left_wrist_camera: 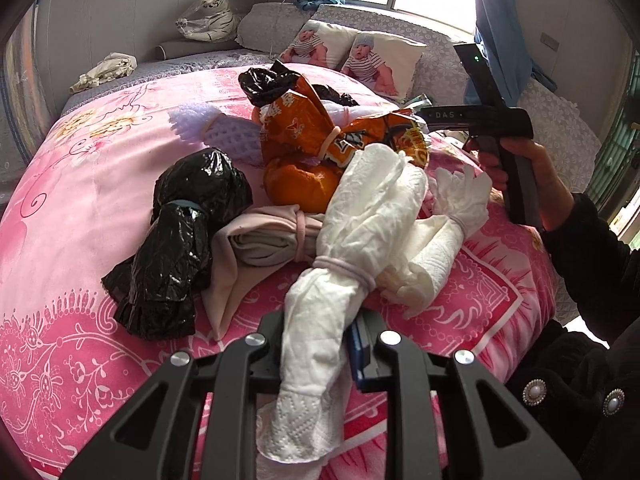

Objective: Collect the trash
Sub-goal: 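Grasp the green snack packet with the right tool while the left tool grasps a white tied bag, then carry the green packet and white bag with both tools over the yellow bin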

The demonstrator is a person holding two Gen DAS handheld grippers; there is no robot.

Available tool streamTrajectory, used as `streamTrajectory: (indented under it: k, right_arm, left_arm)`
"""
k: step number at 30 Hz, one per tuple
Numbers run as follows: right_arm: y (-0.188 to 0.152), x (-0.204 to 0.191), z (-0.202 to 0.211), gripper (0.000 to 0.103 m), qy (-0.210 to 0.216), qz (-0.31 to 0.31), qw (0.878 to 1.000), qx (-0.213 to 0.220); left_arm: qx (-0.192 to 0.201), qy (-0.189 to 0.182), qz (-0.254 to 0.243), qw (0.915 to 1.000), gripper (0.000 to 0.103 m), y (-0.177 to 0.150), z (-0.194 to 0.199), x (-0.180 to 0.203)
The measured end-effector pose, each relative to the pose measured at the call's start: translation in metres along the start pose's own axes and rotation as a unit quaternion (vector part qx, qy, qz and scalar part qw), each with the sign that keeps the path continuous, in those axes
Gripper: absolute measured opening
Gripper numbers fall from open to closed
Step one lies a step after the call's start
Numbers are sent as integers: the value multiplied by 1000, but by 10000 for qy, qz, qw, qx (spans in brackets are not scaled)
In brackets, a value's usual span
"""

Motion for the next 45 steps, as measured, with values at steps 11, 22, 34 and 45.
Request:
streamTrajectory:
  k: [11,22,34,45]
  right_arm:
    - [-2,-5,75,36,389,-6,9971,650]
    - [-37,7,174,37,618,-211,9900,1250]
    - [-62,99,261,37,-692,-1041,9688,2140]
    - [-79,142,292,38,-1825,-1405,9443,2350]
  left_arm:
    - [571,-22,129,9983,20,15,35,0]
    - [965,-343,-175,9946,20,60,28,49]
    - [1250,-551,-320,9901,20,124,-5,118]
    - [1224,-857,-682,9864,20,162,-40,194]
Point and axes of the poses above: each gripper's, at about its wrist camera, not at the fingertips, and z roughly against the way its jaws point, x to its right, y to its top, the point moved 5 cm from there along -z, roughly the way its jaws point, and after that the axes turned 1 degree about z, right-handed, at the moved point
